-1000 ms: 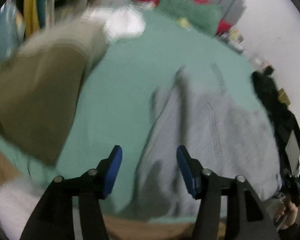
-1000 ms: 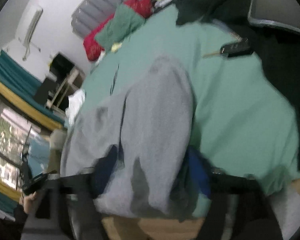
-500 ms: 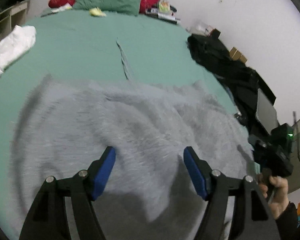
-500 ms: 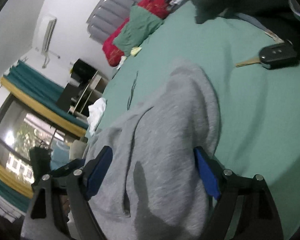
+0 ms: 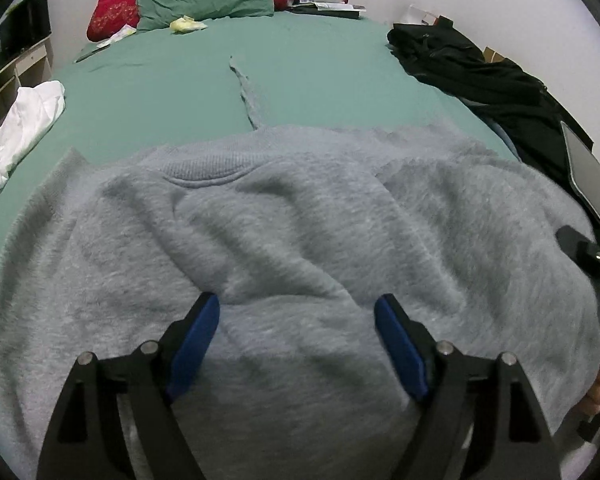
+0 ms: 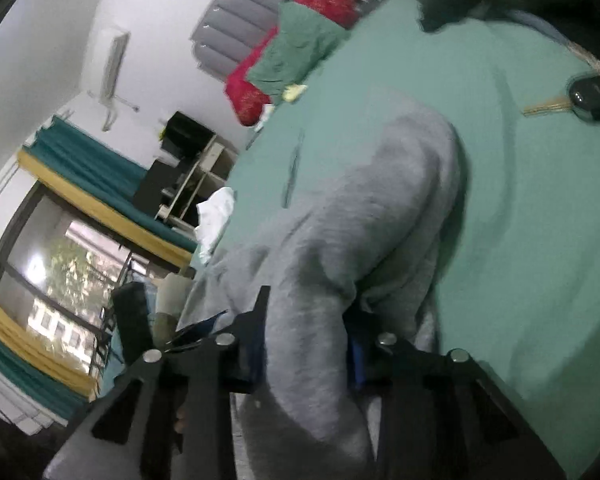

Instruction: Fold large clothes

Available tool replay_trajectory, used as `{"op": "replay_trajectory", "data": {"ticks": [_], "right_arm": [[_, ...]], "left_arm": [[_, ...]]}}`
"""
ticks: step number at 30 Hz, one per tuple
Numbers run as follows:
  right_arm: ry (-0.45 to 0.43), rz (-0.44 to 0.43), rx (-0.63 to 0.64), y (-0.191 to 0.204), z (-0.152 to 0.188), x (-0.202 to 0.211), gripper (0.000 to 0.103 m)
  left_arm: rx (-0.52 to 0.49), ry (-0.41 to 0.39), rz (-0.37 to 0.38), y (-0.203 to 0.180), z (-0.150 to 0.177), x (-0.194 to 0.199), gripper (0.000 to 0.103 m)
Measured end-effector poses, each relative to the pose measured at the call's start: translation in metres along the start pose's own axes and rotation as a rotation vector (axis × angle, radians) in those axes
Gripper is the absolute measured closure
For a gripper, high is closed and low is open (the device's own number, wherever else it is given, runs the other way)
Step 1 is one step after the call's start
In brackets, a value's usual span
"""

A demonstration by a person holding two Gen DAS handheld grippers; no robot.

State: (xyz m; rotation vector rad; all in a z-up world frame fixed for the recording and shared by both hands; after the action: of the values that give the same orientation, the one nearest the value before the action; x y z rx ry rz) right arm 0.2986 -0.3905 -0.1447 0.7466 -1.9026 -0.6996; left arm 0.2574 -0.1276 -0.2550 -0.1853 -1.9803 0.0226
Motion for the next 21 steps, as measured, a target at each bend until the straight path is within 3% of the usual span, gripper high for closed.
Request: {"op": "replay_trajectory", "data": {"ticks": [5,8,10,15,21], "right_arm": [[-0.030,0.012,0.090,0.059,-0.001,0.005,0.078],[-0.029,0.041,0.140,0.096,-0.002,0.001,0.078],[-0.024,0.064,0.168,0.122,-0.005,-0.008,0.078],[-0.027,0.149,0.228,0.176,-0.011,-0.029,0.079],[0.011,0.204,0.282,0.245,-0.013,-0.083,0.080]], "left_arm": [[0.025,0.002,0.031,0.010,0.000,0.014,0.024],[0.030,0.007,0.102,0.022,0.001,0.032,0.024],[0.039,-0.032,0.145,0.037,0.004,0.055,0.024],[0.084,-0.163,0.155,0.090,0.023,0.110,0.024],[0.138,-0.208,0.114,0.164,0.061,0.136,0.024]]}}
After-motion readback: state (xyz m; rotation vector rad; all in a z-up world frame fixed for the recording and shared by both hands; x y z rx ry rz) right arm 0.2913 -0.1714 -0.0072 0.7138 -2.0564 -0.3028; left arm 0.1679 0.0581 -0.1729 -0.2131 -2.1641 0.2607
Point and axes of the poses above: each gripper's, at about its wrist camera, not at the fingertips, and x roughly against the way its jaws point, y to its left, z to its underside, the point moved 1 cm from there along -x, roughly the way its jaws point, and after that the axes turned 8 degrees about y, right-handed, at the moved point
